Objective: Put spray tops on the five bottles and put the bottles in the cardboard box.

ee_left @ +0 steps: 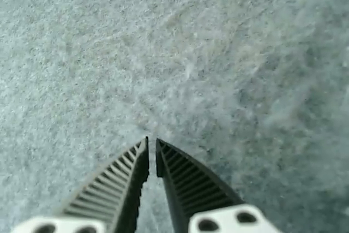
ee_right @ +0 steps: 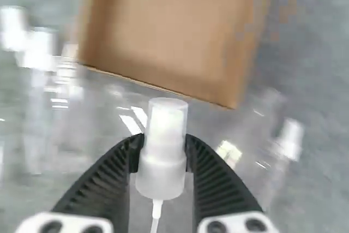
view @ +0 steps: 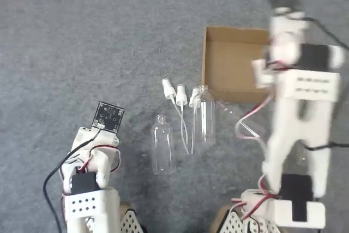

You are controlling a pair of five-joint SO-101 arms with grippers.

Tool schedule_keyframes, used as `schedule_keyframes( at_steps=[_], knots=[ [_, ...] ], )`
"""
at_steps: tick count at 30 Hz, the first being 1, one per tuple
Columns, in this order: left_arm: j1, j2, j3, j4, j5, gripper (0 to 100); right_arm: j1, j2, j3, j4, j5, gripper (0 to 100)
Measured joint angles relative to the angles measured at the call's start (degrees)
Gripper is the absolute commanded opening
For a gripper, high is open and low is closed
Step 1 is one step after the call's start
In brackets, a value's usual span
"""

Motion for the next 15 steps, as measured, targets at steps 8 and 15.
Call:
schedule_keyframes(
  at_steps=[8, 15],
  knots=[
    [0.0, 0.0, 0.0, 2.5, 0.0, 1, -25.2, 3.9, -0.1, -7.6, -11.3, 0.6],
    [0.0, 0.0, 0.0, 2.5, 0.0, 1, -33.1, 16.0, -0.1, -17.3, -17.5, 0.6]
  ],
)
